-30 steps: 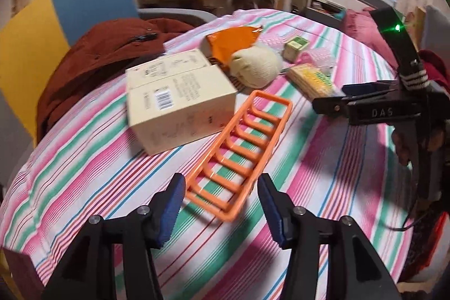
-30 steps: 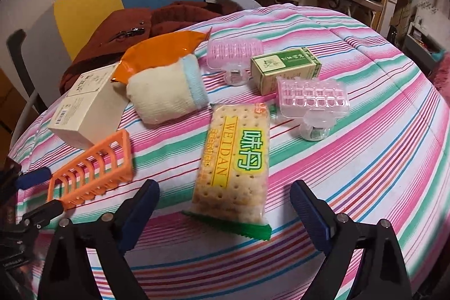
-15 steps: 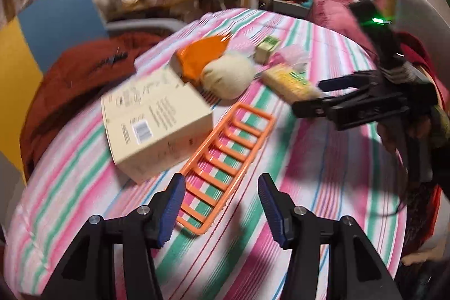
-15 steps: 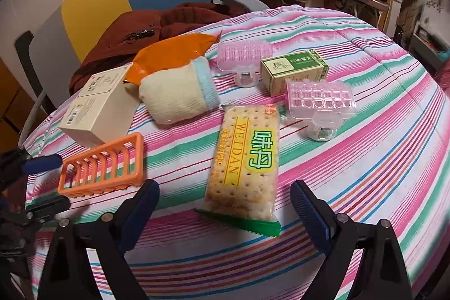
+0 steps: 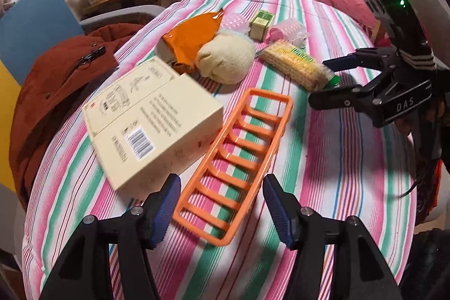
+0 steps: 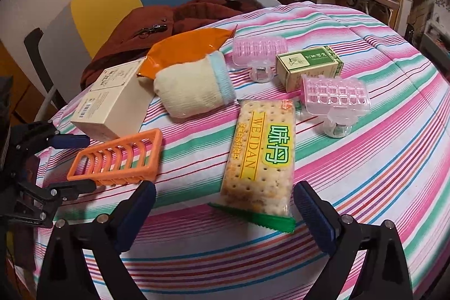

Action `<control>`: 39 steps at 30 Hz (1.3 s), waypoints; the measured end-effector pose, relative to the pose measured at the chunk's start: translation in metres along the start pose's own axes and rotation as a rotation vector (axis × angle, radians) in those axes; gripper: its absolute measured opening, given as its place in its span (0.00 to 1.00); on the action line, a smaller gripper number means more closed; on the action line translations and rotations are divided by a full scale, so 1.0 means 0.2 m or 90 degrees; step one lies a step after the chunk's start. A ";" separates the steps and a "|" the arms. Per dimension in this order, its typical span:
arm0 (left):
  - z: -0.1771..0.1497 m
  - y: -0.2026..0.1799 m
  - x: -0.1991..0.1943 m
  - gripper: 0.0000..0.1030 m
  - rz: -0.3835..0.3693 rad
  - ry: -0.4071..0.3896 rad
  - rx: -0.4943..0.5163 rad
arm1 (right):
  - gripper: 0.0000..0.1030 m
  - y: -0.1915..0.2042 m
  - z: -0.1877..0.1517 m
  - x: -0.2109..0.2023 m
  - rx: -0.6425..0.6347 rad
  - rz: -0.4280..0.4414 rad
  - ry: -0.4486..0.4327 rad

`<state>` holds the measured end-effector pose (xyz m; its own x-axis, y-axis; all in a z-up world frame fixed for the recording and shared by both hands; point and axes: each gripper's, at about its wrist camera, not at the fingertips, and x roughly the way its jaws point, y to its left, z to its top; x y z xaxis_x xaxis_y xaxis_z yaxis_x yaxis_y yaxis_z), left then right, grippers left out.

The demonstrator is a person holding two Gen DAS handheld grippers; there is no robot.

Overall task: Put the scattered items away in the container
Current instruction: 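Grasp the WEIDAN cracker pack with the right tool while the left tool grasps the orange rack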

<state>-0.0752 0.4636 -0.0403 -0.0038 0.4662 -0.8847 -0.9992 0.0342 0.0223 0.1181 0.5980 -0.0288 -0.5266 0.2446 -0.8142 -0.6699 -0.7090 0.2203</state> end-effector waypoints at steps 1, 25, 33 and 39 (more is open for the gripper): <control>0.01 0.00 0.02 0.60 -0.007 0.007 0.002 | 0.97 0.00 0.00 0.00 0.000 0.000 0.000; -0.31 -0.27 -0.09 0.50 0.111 -0.048 -0.271 | 0.99 -0.07 0.01 0.04 0.004 -0.108 -0.023; -0.40 -0.34 -0.14 0.48 0.133 -0.069 -0.274 | 0.59 -0.05 -0.02 0.01 -0.035 -0.151 -0.034; -0.48 -0.39 -0.18 0.48 0.139 -0.087 -0.293 | 0.49 0.00 -0.09 -0.03 -0.059 -0.152 -0.038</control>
<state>-0.0019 0.3587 -0.0547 -0.2390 0.5309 -0.8130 -0.8903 -0.4540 -0.0348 0.1311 0.5843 -0.0335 -0.3911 0.4493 -0.8032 -0.7300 -0.6830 -0.0266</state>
